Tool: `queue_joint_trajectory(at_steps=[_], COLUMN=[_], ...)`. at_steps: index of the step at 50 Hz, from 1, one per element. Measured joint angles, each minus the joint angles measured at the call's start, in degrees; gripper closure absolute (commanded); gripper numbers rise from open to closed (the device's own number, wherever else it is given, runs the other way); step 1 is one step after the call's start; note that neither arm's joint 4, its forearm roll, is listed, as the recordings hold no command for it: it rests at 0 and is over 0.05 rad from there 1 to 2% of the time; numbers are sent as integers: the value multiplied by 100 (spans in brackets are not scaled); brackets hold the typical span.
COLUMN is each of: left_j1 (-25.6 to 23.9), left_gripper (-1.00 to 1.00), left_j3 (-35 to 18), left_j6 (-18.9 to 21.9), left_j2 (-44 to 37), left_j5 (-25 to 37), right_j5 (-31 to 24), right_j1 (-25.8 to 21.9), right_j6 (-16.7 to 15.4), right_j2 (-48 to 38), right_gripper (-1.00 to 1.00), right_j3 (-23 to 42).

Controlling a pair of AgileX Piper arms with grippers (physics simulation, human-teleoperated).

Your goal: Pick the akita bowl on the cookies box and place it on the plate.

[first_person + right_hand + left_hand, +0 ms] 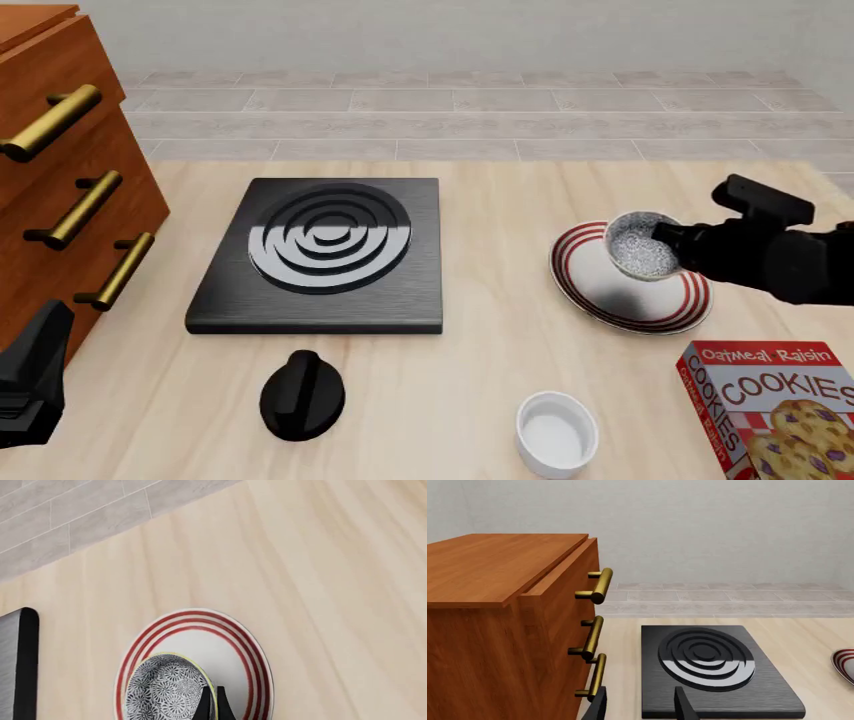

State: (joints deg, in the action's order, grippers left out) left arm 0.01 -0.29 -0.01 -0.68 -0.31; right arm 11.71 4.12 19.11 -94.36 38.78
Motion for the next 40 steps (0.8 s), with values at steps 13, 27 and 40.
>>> queue_joint_trajectory(at_steps=[13, 27, 40], left_j1=[0, 0, 0], left_gripper=[-100, -100, -100], left_j3=[0, 0, 0], left_j6=[0, 0, 1], left_j2=[0, 0, 0], left_j5=[0, 0, 0], right_j5=[-4, 33, 88], right_j1=[0, -12, -16], right_j6=[-43, -74, -76], right_j2=[-192, -362, -455], right_gripper=[100, 100, 100], right_j3=[137, 212, 214])
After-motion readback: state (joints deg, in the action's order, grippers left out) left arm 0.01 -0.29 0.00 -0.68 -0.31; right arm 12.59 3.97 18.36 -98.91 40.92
